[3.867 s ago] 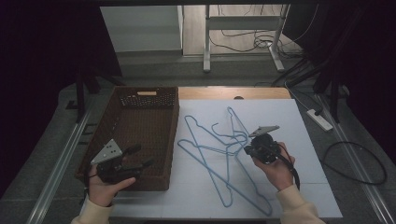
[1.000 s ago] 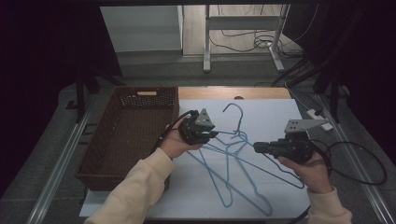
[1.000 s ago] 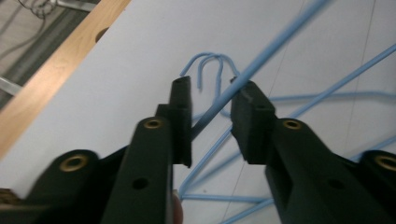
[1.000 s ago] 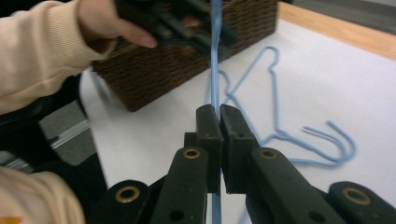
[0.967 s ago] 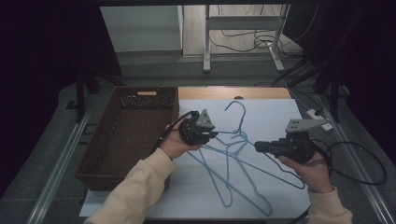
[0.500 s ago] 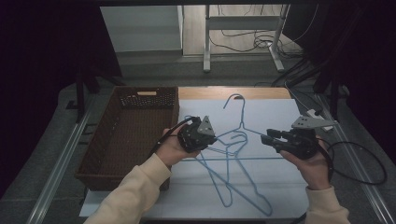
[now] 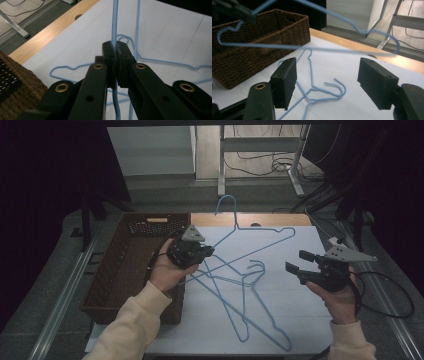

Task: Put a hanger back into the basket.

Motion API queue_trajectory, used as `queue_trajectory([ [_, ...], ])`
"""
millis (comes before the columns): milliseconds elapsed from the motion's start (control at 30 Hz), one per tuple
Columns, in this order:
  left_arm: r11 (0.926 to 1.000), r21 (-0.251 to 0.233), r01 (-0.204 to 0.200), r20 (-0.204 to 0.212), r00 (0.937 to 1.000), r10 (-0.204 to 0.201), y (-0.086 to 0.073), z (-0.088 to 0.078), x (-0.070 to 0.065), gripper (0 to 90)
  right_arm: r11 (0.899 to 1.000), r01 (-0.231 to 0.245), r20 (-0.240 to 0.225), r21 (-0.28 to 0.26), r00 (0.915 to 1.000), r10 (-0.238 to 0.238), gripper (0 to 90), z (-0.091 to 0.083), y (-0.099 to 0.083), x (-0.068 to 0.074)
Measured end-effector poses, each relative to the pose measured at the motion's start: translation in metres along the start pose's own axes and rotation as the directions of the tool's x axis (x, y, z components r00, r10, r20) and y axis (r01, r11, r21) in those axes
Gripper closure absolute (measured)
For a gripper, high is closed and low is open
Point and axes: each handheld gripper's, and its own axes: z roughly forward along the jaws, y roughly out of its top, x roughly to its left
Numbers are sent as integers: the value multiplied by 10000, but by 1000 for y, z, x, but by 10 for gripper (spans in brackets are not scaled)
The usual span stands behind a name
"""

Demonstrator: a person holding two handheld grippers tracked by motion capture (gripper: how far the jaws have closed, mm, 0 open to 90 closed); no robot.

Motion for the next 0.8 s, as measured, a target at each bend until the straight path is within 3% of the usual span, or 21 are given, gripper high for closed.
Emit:
queue_trajectory([
  [433,9955,-592,740,-319,9966,-760,-21,-47,24,872,9986,-109,-166,510,9998,118,294,15,-30,-8],
  [800,9855,-852,1468,-715,9856,-1530,-58,-82,44,872,9973,-271,169,685,9995,260,284,21,-55,-14],
])
